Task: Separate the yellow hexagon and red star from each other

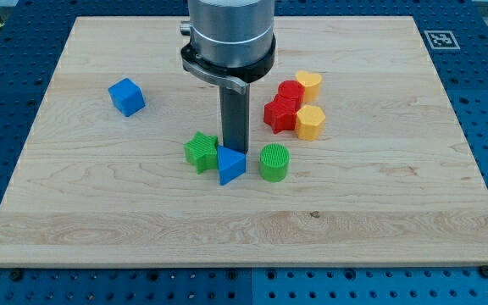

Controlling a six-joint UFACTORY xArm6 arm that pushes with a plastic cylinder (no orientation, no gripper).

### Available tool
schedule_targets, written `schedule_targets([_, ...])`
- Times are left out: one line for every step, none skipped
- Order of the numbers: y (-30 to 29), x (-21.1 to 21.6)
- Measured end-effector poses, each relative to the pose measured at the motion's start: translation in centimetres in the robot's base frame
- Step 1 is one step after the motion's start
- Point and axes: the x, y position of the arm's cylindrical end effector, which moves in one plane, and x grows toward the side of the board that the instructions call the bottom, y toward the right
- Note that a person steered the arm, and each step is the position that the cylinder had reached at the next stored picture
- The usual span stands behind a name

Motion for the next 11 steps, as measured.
schedule_targets([0.3, -1.3])
schedule_targets([0.4, -3.9])
schedule_targets([2.7, -4.8])
schedule_targets([5.7, -4.8])
schedule_targets([8.1, -5.0])
schedule_targets([9.6, -6.0])
schedule_targets([11.3, -6.0])
schedule_targets([11.6, -6.4])
schedule_targets([11.6, -7.7])
schedule_targets([11.8, -8.1])
schedule_targets([13.4, -8.1])
